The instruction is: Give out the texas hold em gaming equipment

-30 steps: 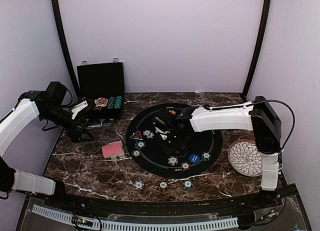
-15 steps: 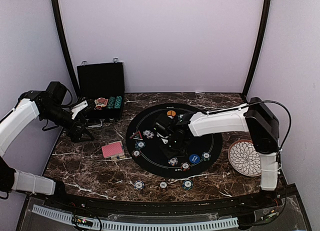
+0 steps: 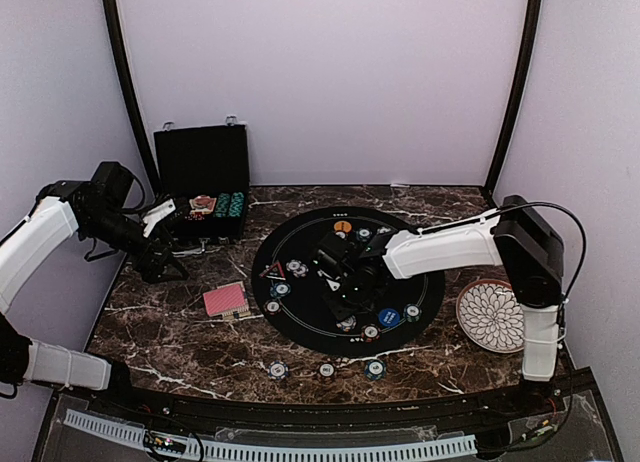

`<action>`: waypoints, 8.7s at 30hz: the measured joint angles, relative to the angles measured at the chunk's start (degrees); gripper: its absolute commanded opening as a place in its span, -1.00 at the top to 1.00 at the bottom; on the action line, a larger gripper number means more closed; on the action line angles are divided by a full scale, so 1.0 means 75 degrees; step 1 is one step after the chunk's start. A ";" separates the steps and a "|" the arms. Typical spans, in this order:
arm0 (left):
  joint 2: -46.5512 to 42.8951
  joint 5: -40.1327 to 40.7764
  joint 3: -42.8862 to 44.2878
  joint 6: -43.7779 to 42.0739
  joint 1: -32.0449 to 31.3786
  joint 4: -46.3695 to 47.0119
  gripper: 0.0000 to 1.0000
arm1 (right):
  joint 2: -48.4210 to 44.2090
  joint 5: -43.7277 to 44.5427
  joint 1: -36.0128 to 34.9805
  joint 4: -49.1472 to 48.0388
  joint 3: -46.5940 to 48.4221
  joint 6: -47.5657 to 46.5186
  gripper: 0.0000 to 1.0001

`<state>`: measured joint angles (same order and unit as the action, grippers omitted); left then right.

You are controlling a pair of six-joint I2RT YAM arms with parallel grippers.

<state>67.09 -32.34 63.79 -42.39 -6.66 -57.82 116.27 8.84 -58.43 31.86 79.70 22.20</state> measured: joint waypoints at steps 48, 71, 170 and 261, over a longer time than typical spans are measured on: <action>0.0542 0.0169 -0.0067 -0.0087 -0.0044 0.0420 -0.98 | -0.0799 -0.0152 0.0050 0.0988 0.0793 0.0265 -0.44; 0.2171 0.1416 -0.1338 -0.1341 -0.1241 0.2072 -0.98 | -0.1591 -0.0758 0.0341 -0.0096 0.0239 0.1119 -0.97; 0.3398 0.3008 -0.1775 -0.1463 -0.1912 0.4095 -0.56 | -0.2468 -0.1014 0.0510 -0.0495 -0.0863 0.1343 -0.82; 0.2127 0.2014 0.0868 0.0178 -0.3430 0.1918 1.00 | 0.0329 -0.7058 0.0965 -0.8169 0.0032 0.6580 0.40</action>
<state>83.05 -17.23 70.30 -41.06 -32.38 -43.44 118.74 -44.10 -51.20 -29.41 79.94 71.55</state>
